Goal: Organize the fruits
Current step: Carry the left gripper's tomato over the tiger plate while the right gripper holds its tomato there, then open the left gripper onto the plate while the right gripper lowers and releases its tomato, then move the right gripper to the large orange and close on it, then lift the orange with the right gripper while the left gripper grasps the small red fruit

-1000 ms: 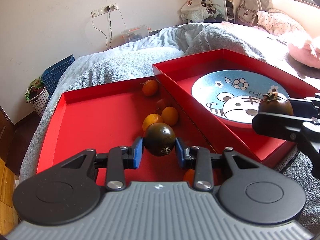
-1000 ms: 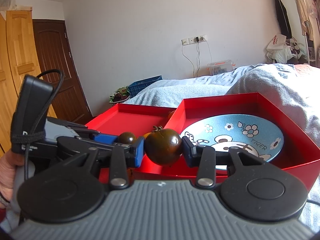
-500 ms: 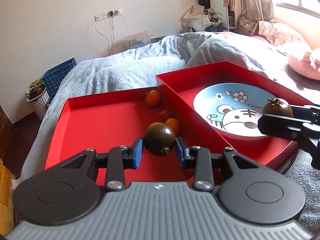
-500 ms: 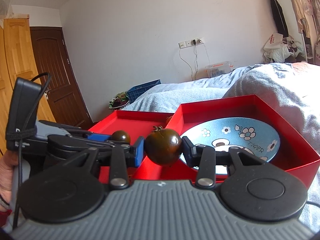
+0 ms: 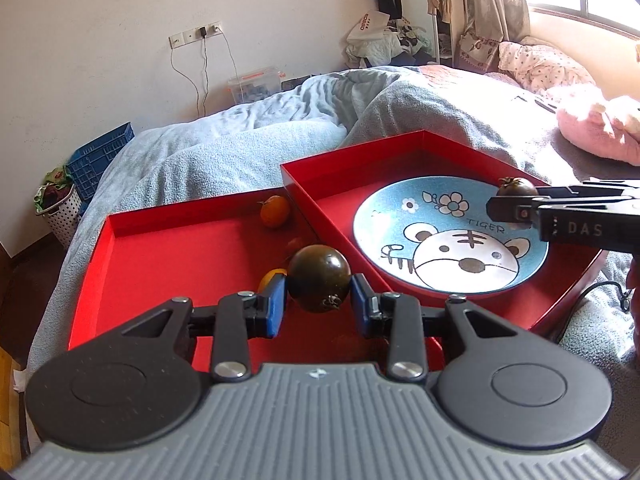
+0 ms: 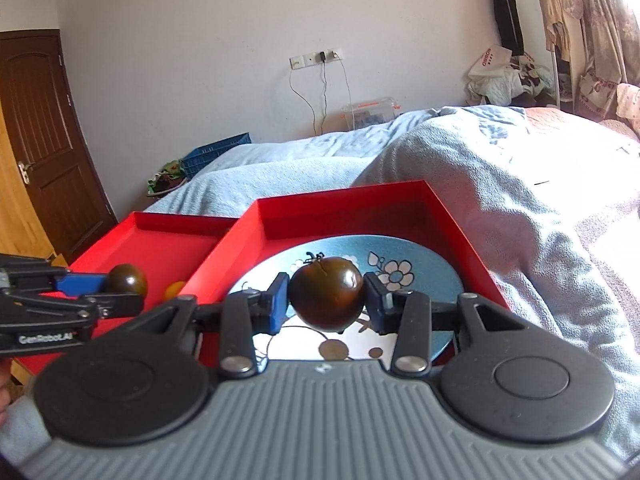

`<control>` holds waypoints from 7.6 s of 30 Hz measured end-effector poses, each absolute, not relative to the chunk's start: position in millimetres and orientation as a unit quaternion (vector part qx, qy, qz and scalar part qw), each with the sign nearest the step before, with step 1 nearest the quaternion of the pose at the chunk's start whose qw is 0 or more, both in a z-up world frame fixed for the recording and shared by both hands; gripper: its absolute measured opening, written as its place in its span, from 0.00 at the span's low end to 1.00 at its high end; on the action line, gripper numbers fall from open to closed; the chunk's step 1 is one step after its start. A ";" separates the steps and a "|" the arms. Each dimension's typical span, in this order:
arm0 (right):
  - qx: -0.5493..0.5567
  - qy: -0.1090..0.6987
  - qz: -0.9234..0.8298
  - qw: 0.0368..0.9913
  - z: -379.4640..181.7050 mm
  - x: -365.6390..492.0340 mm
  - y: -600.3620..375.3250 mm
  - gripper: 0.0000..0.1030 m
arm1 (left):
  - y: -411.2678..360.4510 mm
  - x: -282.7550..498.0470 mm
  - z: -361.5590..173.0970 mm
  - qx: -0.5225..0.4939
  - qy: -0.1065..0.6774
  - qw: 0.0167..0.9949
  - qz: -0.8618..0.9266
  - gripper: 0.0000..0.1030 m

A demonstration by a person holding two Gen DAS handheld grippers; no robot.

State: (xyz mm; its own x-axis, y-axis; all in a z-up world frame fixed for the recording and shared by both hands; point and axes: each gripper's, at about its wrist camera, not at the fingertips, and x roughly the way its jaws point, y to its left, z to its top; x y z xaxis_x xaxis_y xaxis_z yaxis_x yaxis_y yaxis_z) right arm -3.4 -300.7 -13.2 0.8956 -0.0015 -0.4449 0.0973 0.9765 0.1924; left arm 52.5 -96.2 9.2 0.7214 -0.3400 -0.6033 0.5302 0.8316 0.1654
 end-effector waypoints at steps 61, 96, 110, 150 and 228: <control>0.107 0.262 -0.082 0.955 -43.7 3.0 -308.0 0.42 | -198.4 76.9 -36.1 0.240 0.321 0.870 -0.288 0.41; 0.102 0.164 -0.098 0.976 -30.3 -28.1 -308.3 0.44 | -112.2 19.8 9.5 0.179 0.267 0.904 -0.280 0.61; 0.034 0.166 0.003 0.986 -3.6 -49.7 -268.3 0.44 | -6.7 28.1 -2.3 0.128 0.285 0.932 -0.185 0.61; -0.352 0.407 0.219 0.814 -21.9 27.8 -98.7 0.40 | 20.0 45.2 -34.2 0.063 0.312 0.925 -0.207 0.61; -0.028 0.267 0.122 0.955 44.7 -39.9 -256.9 0.39 | -97.2 106.2 -57.9 0.399 0.319 0.683 -0.522 0.40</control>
